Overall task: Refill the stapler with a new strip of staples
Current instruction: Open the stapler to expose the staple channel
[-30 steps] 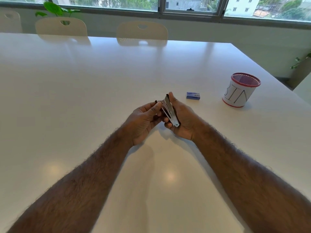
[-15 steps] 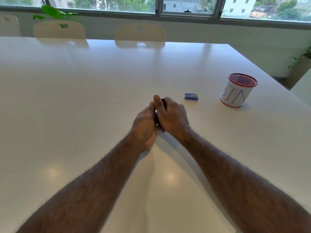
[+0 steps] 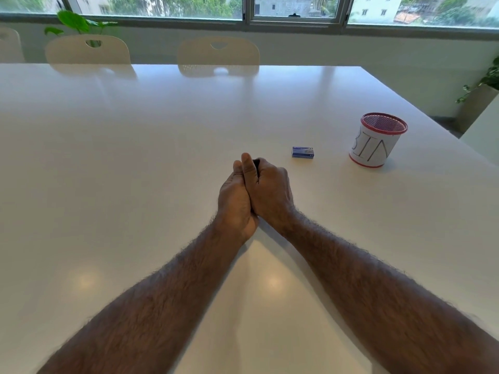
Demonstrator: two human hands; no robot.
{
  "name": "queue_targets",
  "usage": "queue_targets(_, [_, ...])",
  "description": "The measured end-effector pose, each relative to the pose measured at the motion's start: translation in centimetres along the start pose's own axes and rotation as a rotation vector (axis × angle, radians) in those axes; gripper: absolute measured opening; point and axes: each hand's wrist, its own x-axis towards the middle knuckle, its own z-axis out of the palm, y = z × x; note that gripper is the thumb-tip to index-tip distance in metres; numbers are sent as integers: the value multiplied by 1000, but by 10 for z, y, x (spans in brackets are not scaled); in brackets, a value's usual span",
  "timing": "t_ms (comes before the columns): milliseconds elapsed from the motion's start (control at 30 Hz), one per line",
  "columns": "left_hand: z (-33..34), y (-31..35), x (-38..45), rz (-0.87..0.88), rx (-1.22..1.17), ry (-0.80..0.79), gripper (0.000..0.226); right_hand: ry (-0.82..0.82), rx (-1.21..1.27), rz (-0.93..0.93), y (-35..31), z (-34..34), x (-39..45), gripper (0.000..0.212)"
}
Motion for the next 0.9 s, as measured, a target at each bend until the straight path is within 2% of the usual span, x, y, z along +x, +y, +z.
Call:
queue_targets(200, [4, 6, -6, -42, -100, 62, 43, 74, 8, -73, -6, -3, -3, 42])
queue_targets(367, [9, 8, -11, -65, -60, 71, 46, 90, 38, -79, -3, -3, -2, 41])
queue_targets(500, [10, 19, -13, -55, -10, 116, 47, 186, 124, -133, -5, -6, -2, 43])
queue_targets(633, [8, 29, -14, -73, -8, 76, 52, 262, 216, -117, -9, -11, -1, 41])
queue_targets(733, [7, 34, -13, -93, 4, 64, 50, 270, 309, -142, -9, -13, -1, 34])
queue_targets(833, [-1, 43, -7, -96, 61, 85, 48, 279, 363, -154, -10, -15, -1, 38])
queue_targets(900, [-6, 50, -3, -79, 97, 95, 47, 253, 364, -189, -11, -18, -3, 34])
